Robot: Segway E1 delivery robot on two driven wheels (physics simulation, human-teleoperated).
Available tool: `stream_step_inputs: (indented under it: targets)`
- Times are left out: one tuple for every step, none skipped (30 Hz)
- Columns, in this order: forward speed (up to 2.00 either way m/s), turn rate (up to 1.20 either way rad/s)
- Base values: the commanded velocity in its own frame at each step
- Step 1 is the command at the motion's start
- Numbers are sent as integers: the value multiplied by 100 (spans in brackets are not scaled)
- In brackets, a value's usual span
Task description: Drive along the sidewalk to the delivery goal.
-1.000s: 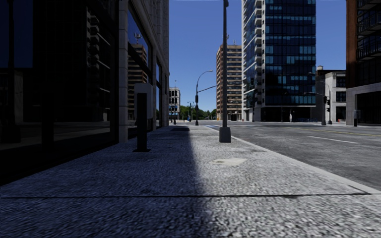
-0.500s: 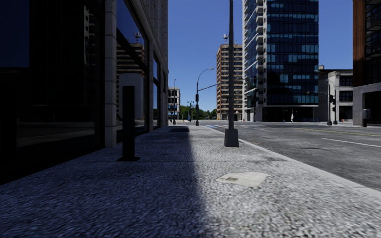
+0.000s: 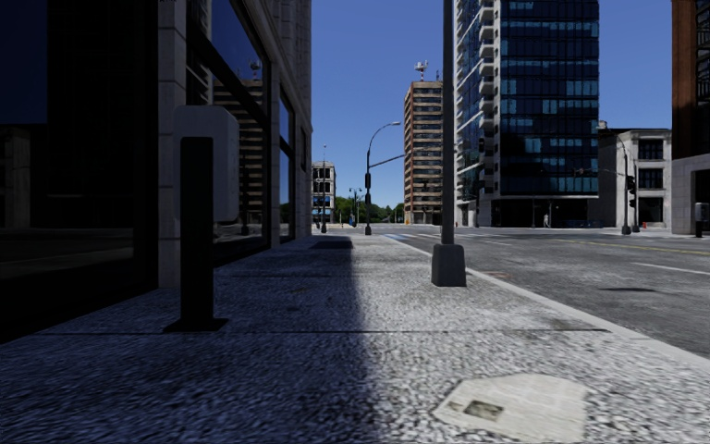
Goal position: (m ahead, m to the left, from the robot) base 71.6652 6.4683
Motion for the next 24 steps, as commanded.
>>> stream_step_inputs:
  targets:
    - [200,0]
    - [200,0]
    - [200,0]
    - [200,0]
    - [200,0]
    - [200,0]
    - [200,0]
    - [200,0]
    - [200,0]
    - [200,0]
    - [200,0]
    - [200,0]
    - [200,0]
    - [200,0]
    - [200,0]
    - [200,0]
    - [200,0]
    - [200,0]
    - [200,0]
    - [200,0]
    - [200,0]
    - [200,0]
    - [200,0]
    - [200,0]
